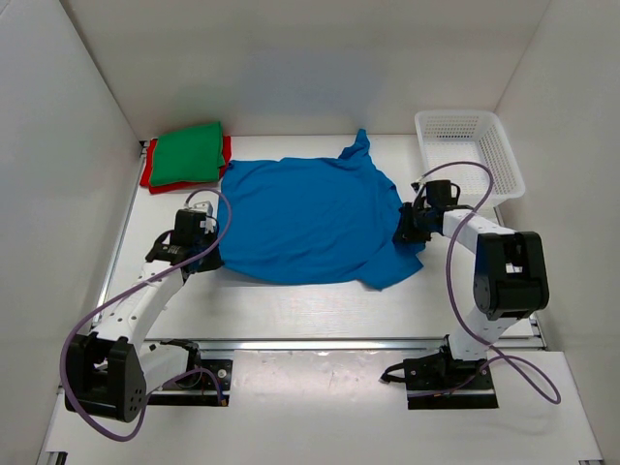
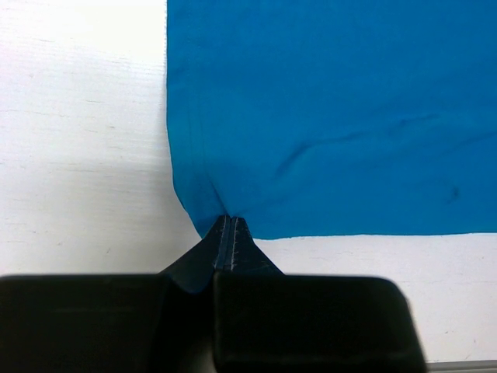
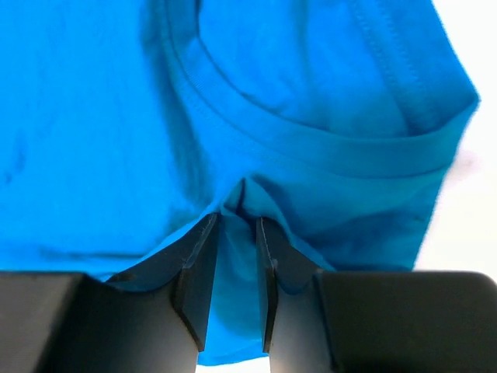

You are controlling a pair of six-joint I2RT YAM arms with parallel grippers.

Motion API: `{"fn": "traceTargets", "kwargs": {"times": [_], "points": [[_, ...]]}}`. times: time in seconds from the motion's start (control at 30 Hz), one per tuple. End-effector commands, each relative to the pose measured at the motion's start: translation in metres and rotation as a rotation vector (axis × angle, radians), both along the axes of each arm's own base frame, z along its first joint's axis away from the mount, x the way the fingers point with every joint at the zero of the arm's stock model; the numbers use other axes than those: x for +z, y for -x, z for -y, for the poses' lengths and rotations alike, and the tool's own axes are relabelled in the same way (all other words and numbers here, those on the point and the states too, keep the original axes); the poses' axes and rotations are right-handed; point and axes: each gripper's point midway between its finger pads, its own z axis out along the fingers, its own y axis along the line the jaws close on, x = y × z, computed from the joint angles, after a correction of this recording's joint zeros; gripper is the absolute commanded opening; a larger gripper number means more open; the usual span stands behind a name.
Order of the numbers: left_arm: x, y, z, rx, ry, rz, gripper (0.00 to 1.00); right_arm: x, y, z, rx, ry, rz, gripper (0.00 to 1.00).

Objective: Fold and stack the t-shirts
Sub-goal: Flatten out the tshirt

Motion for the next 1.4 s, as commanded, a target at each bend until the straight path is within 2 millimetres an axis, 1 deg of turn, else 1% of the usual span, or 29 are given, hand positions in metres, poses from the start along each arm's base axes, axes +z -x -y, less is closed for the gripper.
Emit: {"fn": "traceTargets", "kwargs": {"times": [0.0,0.13,0.17,0.2,0.23,0.27,0.33,0.37,0.4,0.43,0.47,0.5,0.53,0.57,0.6,0.63,0.7,0.73,0.77,0.8,0.83,0.9,1.0,1.03,1.13,1.2,1.27,1.3,1.37], "points": [[0.003,-0.001,0.004,-0.016,0.019,0.019,0.00,0.009,-0.002,-0.008,0.040,-0.004,0.041,0.24],[0.002,0.001,0.007,-0.024,0.028,0.017,0.00,-0.001,0.004,-0.014,0.073,0.004,0.003,0.22],[0.003,0.000,0.005,-0.016,0.026,0.021,0.00,-0.008,0.009,-0.013,0.069,0.004,-0.029,0.12],[0.003,0.000,0.005,-0.014,0.027,0.025,0.00,-0.002,0.004,-0.014,0.072,0.006,-0.007,0.05],[0.003,-0.001,0.002,-0.007,0.021,0.022,0.00,-0.002,0.007,-0.013,0.070,0.013,-0.015,0.00],[0.009,-0.003,0.004,-0.016,0.027,0.030,0.00,0.013,0.005,-0.017,0.071,0.013,0.008,0.00],[0.021,-0.009,0.002,-0.017,0.022,0.057,0.00,0.050,0.000,-0.014,0.056,0.006,0.087,0.00],[0.034,-0.017,0.002,-0.021,0.023,0.086,0.00,0.066,-0.004,-0.013,0.043,-0.006,0.112,0.00],[0.053,-0.026,0.002,-0.019,0.027,0.129,0.00,0.098,-0.008,-0.012,0.033,-0.017,0.188,0.00],[0.059,-0.027,0.000,-0.013,0.026,0.132,0.00,0.125,-0.007,-0.008,0.008,-0.030,0.247,0.00],[0.081,-0.036,-0.001,-0.009,0.031,0.179,0.00,0.159,-0.006,-0.007,-0.002,-0.061,0.326,0.00],[0.108,-0.047,-0.003,-0.001,0.035,0.242,0.00,0.180,-0.004,-0.008,-0.002,-0.083,0.374,0.00],[0.120,-0.050,-0.008,0.016,0.036,0.267,0.00,0.213,0.002,-0.004,-0.020,-0.103,0.460,0.00],[0.147,-0.055,-0.007,0.016,0.041,0.322,0.00,0.241,0.004,-0.002,-0.038,-0.114,0.529,0.00],[0.175,-0.060,-0.011,0.028,0.043,0.389,0.00,0.276,0.014,0.000,-0.042,-0.124,0.623,0.00],[0.188,-0.061,-0.012,0.037,0.049,0.415,0.00,0.301,0.027,0.001,-0.042,-0.133,0.691,0.00],[0.241,-0.059,-0.013,0.051,0.075,0.547,0.00,0.348,0.049,0.003,-0.043,-0.137,0.817,0.00],[0.256,-0.056,-0.011,0.048,0.084,0.593,0.00,0.373,0.061,0.010,-0.063,-0.131,0.893,0.00],[0.284,-0.051,-0.011,0.051,0.102,0.671,0.00,0.386,0.071,0.011,-0.063,-0.144,0.933,0.00],[0.310,-0.042,-0.011,0.058,0.120,0.739,0.00,0.411,0.088,0.011,-0.059,-0.151,1.014,0.00],[0.324,-0.037,-0.010,0.057,0.126,0.782,0.00,0.432,0.106,0.014,-0.067,-0.147,1.083,0.00],[0.370,-0.015,-0.011,0.059,0.146,0.908,0.00,0.464,0.131,0.018,-0.074,-0.143,1.185,0.00],[0.423,0.012,-0.015,0.073,0.153,1.045,0.00,0.506,0.167,0.011,-0.041,-0.143,1.305,0.00],[0.426,0.013,-0.017,0.085,0.145,1.050,0.00,0.520,0.177,0.006,-0.018,-0.161,1.336,0.00],[0.475,0.028,-0.019,0.083,0.143,1.152,0.00,0.546,0.183,0.000,0.016,-0.178,1.374,0.00],[0.486,0.024,-0.018,0.081,0.132,1.165,0.00,0.551,0.172,-0.003,0.043,-0.199,1.360,0.00],[0.485,0.010,-0.013,0.066,0.113,1.147,0.00,0.541,0.140,-0.003,0.055,-0.210,1.293,0.00],[0.479,-0.001,-0.012,0.066,0.095,1.125,0.00,0.538,0.134,-0.005,0.073,-0.221,1.281,0.00],[0.456,-0.025,-0.011,0.060,0.081,1.073,0.00,0.513,0.097,-0.005,0.083,-0.246,1.193,0.01]]}}
